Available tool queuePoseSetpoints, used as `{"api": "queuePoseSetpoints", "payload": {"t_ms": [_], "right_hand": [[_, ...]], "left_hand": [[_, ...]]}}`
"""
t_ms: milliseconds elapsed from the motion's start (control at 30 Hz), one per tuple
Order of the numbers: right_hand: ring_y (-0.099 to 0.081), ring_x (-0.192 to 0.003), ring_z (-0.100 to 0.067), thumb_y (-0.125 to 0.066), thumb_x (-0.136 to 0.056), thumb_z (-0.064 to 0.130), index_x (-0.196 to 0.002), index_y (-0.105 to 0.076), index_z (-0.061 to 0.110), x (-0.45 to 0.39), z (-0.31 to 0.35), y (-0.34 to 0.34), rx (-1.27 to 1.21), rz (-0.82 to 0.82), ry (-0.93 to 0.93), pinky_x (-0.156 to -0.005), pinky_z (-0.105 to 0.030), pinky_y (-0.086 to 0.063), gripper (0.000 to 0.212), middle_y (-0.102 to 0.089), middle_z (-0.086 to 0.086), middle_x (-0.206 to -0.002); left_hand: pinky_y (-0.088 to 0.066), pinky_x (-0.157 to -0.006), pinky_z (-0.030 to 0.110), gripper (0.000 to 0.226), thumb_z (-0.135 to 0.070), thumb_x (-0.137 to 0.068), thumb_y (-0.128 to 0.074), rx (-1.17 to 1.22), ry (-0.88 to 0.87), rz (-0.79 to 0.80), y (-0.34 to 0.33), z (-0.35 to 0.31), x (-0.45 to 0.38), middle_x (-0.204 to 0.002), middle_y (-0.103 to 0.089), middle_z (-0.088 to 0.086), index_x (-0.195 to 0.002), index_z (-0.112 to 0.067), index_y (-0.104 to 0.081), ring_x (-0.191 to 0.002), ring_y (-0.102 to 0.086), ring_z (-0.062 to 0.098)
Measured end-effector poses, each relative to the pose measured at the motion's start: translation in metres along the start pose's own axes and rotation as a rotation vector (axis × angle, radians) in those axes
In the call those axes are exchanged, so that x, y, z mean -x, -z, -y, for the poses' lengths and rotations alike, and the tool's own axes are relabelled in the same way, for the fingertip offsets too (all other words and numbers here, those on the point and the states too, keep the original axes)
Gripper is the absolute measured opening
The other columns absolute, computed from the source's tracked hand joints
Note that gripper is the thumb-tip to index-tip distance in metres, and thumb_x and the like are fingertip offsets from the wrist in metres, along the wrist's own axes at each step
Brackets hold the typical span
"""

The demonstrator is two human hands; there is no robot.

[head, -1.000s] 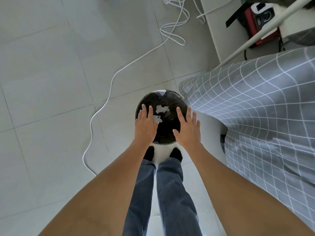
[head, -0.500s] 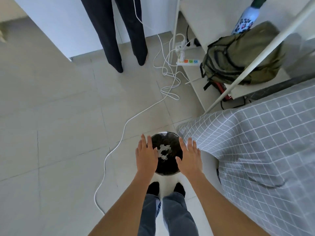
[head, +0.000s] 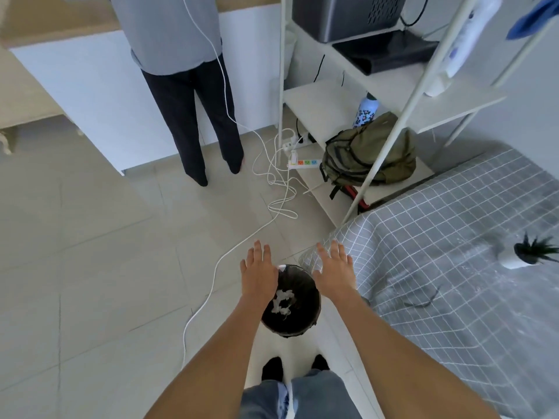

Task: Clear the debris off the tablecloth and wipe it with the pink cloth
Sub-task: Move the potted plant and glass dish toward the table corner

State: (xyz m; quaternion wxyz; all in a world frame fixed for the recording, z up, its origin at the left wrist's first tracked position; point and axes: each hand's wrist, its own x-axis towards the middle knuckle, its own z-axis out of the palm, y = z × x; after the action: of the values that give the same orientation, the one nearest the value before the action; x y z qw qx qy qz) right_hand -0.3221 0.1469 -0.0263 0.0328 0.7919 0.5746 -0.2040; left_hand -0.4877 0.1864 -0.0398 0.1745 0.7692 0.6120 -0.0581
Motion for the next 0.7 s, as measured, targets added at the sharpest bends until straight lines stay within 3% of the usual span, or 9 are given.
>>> {"api": "queuePoseSetpoints", "payload": {"t_ms": [367,700], "right_hand": [[0.007,-0.148,-0.030,-0.045,-0.099,0.032,-0.154,-0.004,0.024,0.016,-0.043,0.048,-0.003,-0.124,-0.155,-0.119,-0.046,-0.005,0.068,0.005,-0.013,-0.161],[0.006,-0.148,-0.031,-0.045,-0.100,0.030,-0.153,-0.009,0.025,0.069,-0.143,0.079,-0.134,-0.247,-0.360,-0.119,-0.046,-0.004,0.065,0.003,-0.012,-0.161]], "left_hand": [[-0.021,-0.115,0.041,0.059,-0.033,-0.101,-0.036,-0.077,-0.266,-0.061,0.048,-0.053,-0.026,-0.159,-0.006,0.013,-0.150,-0.011,-0.014,-0.145,-0.011,0.027],[-0.018,-0.117,0.041,0.061,-0.033,-0.099,-0.043,-0.103,-0.506,-0.054,0.061,-0.168,-0.017,-0.158,-0.012,0.013,-0.150,-0.009,-0.017,-0.145,-0.012,0.027]]}}
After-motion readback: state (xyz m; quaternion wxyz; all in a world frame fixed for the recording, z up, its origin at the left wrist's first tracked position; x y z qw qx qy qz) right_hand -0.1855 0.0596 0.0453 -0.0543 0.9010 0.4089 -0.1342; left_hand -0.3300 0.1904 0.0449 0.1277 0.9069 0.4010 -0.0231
